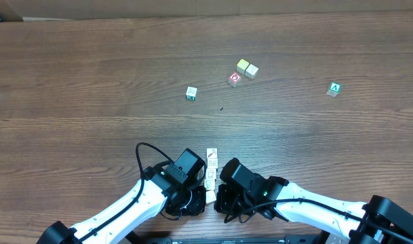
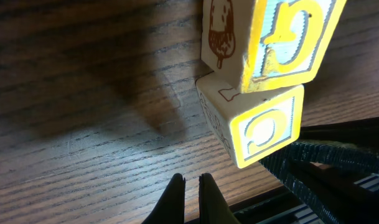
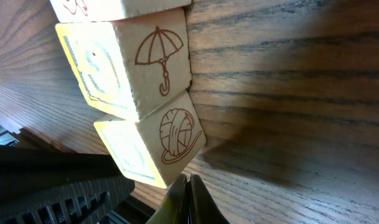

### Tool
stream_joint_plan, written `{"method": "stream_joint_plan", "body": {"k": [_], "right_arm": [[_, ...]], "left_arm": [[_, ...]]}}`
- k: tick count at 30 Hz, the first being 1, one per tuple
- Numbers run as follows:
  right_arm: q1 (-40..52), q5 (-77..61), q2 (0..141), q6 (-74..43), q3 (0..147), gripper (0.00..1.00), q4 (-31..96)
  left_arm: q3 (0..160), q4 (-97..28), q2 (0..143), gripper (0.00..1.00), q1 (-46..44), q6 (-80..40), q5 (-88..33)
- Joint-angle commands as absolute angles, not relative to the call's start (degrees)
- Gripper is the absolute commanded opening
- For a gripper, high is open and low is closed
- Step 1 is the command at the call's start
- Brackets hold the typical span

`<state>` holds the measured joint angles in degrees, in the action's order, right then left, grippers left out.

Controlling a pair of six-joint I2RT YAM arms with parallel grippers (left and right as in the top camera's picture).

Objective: Flip 5 blocks
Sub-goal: 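Squeeze the row sideways between the left and right grippers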

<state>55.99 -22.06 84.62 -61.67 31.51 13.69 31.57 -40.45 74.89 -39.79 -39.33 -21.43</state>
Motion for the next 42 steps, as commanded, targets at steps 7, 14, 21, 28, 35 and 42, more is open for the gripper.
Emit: {"method": "stream_joint_plan", "body": {"k": [7, 14, 21, 28, 35, 42], "right_arm": [[56.25, -19.25, 84.79, -64.9, 31.92, 0.04, 15.33], [56.18, -16.03, 84.23, -66.26, 31.92, 0.04, 16.08], [56.14, -12.84, 84.25, -66.26, 31.92, 0.04, 13.37], [56.14, -12.82, 84.25, -66.24, 31.92, 0.04, 12.86], [56.21, -14.04, 84.25, -66.19, 31.92, 0.04, 12.86], [56.21, -15.09, 84.25, -66.04, 31.92, 0.04, 12.86]], "left_arm": [[31.29, -40.16, 73.97, 0.04, -40.1, -41.25, -18.13], [31.29, -38.89, 73.97, 0.04, -40.1, -42.09, -15.51], [31.29, -37.19, 73.97, 0.04, -40.1, -43.83, -15.49], [31.29, -37.15, 73.97, 0.04, -40.1, -44.53, -15.38], [31.29, -34.81, 74.0, 0.04, -40.1, -46.59, -14.55], [31.29, -31.92, 74.22, 0.04, -40.12, -48.07, -14.59]]}}
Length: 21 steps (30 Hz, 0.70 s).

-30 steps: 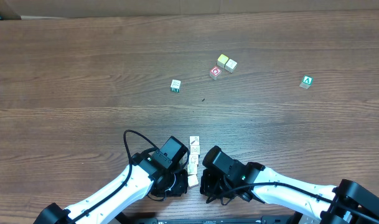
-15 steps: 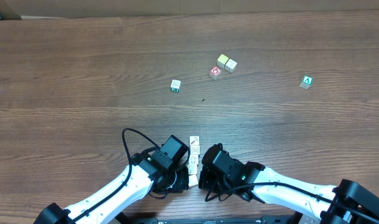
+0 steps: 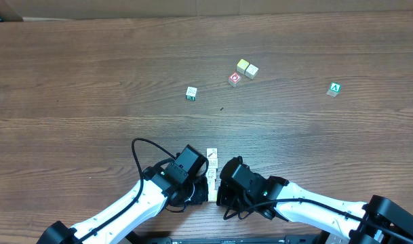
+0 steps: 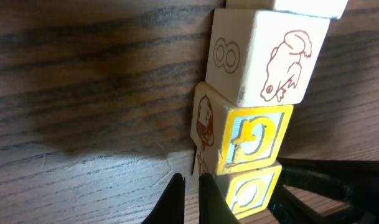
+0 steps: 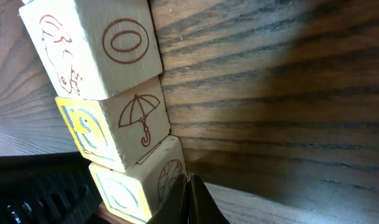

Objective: Flip 5 blocks
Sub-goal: 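Squeeze the row sideways between the left and right grippers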

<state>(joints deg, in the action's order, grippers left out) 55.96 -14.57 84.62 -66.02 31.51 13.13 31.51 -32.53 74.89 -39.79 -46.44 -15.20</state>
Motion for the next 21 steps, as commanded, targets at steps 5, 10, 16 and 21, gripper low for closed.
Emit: {"method": "stream_joint_plan", "body": {"k": [5, 10, 16, 21], "right_arm": [[56.21, -15.11, 84.25, -65.82, 31.92, 0.04, 12.86], [56.21, -15.07, 84.25, -65.8, 31.92, 0.04, 12.88], [56.18, -14.11, 84.25, -65.82, 31.92, 0.04, 12.84], [56.21, -13.98, 84.23, -65.69, 31.92, 0.04, 12.25]], "left_arm": [[31.29, -32.16, 74.22, 0.04, -40.12, -48.12, -14.61], [31.29, -33.58, 74.22, 0.04, -40.12, -48.31, -14.59], [31.27, -36.64, 74.22, 0.04, -40.12, -48.47, -14.5], [31.27, -36.14, 74.22, 0.04, -40.1, -48.47, -13.98]]}}
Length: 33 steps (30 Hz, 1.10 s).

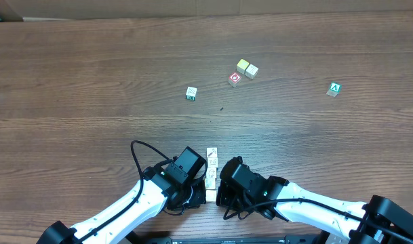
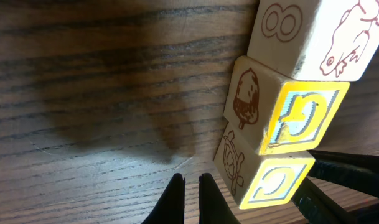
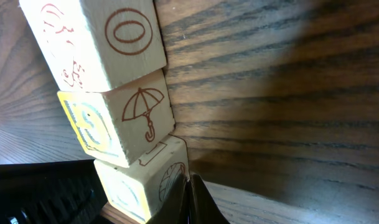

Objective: Flip 5 blocks
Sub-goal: 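Squeeze the row sideways between the left and right grippers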

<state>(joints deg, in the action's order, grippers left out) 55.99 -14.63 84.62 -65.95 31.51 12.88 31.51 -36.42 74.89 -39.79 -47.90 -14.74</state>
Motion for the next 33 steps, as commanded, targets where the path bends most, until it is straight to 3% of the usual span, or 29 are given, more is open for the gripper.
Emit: {"method": "stream_joint_plan", "body": {"k": [1, 33], "right_arm": [[56.18, -13.98, 84.23, -65.08, 31.92, 0.04, 11.97], [56.18, -8.99, 80.36, -66.67, 31.94, 0.04, 16.86]], "left_arm": [[31.27, -36.05, 74.22, 0.04, -40.1, -48.47, -13.98], [31.27, -34.68, 74.22, 0.04, -40.1, -47.99, -14.24]]}}
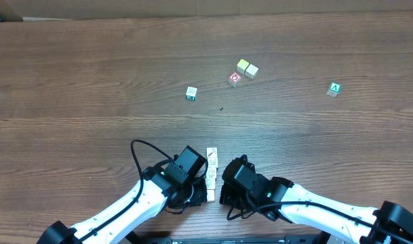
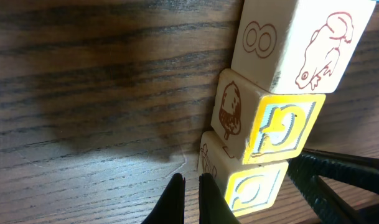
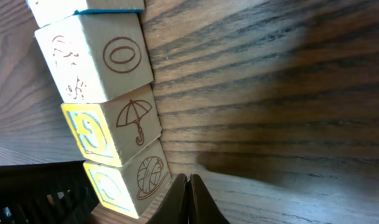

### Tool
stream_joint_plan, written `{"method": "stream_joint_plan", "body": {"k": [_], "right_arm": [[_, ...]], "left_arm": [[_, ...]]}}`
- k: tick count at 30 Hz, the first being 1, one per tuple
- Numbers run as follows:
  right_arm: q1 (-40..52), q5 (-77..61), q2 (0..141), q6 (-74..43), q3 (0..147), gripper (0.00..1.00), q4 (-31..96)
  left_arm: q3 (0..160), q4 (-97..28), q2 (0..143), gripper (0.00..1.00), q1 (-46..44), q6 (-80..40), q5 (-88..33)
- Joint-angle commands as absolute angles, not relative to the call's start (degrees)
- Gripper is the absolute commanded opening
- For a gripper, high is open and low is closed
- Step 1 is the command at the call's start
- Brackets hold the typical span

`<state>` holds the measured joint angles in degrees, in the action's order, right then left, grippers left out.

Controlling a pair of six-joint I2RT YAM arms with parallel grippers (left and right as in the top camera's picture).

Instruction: Flip 5 blocks

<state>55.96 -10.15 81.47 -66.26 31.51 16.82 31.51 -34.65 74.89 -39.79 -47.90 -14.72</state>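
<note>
A short row of wooden picture blocks (image 1: 211, 173) lies near the table's front edge, between my two grippers. In the left wrist view the row shows an "8" block (image 2: 282, 43), a yellow-faced block (image 2: 267, 127) and a second yellow-faced end block (image 2: 242, 183). My left gripper (image 2: 190, 182) is shut and empty, just left of that end block. In the right wrist view I see the "O" block (image 3: 96, 59), the umbrella block (image 3: 114, 130) and the yarn block (image 3: 134, 183). My right gripper (image 3: 188, 182) is shut beside the yarn block.
Farther back lie loose blocks: a green-and-white one (image 1: 191, 93), a red one (image 1: 234, 78), a yellow and a cream one touching (image 1: 246, 68), and a green "A" block (image 1: 334, 89) at the right. The table's front edge is close behind both arms.
The right gripper has drawn slightly right of the row, and the yarn block now sits square under the umbrella block. The left wrist view has shifted a little, showing more of the "8" block.
At first both shut grippers flanked the near end of the row, with the end block skewed out of line. Later they stood a little farther along the row, still shut. Now the end block lines up with the others.
</note>
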Motion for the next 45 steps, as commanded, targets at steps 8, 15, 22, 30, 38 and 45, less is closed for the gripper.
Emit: {"method": "stream_joint_plan", "body": {"k": [8, 15, 22, 30, 38, 45], "right_arm": [[56.18, -9.02, 80.36, -66.43, 31.94, 0.04, 16.86], [56.18, -9.02, 80.36, -66.43, 31.94, 0.04, 16.84], [56.18, -9.02, 80.36, -66.43, 31.94, 0.04, 16.86], [55.83, -8.32, 80.36, -66.24, 31.94, 0.04, 16.84], [45.32, -8.75, 80.38, -60.29, 31.94, 0.04, 14.46], [41.56, -10.31, 81.08, -54.76, 31.92, 0.04, 10.59]], "left_arm": [[31.27, -34.22, 74.22, 0.04, -40.07, -47.16, -13.19], [31.29, -32.16, 74.22, 0.04, -40.05, -47.2, -12.71], [31.29, -32.34, 74.22, 0.04, -40.05, -47.18, -12.69], [31.29, -36.86, 74.19, 0.04, -40.05, -47.35, -11.81], [31.29, -37.67, 74.17, 0.04, -39.4, -46.02, -9.04], [31.29, -37.58, 74.19, 0.05, -38.24, -44.77, -9.26]]}}
